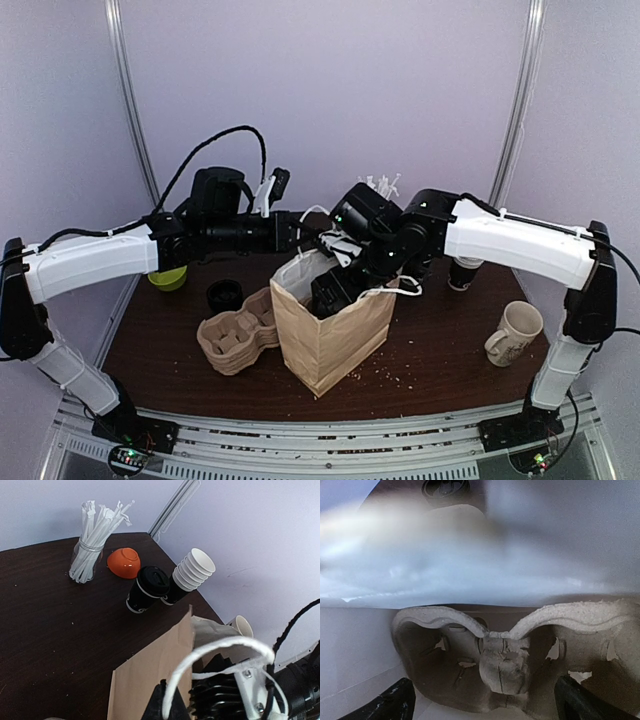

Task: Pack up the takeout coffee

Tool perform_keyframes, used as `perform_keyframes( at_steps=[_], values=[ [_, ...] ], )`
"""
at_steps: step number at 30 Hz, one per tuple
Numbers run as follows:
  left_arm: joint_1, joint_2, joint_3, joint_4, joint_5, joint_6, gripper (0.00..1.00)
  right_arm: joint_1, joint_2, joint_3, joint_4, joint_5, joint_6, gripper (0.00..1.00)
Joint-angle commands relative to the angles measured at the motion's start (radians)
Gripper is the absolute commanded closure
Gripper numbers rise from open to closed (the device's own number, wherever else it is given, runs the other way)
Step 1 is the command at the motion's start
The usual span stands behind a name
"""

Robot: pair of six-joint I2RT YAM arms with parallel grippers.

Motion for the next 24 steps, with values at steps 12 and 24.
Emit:
perform_keyframes(
  at_steps=[12,24],
  values=[
    [-0.004,-0.029,-0.015,0.035,-0.007,0.028,1.00,0.003,-0.104,0.118,-0.103,0.077,0.022,0.00],
    [-0.004,-0.037,0.004,0.032,-0.002,0.030,1.00,0.000,-0.164,0.246,-0.186,0.123,0.029,0.00]
  ],
)
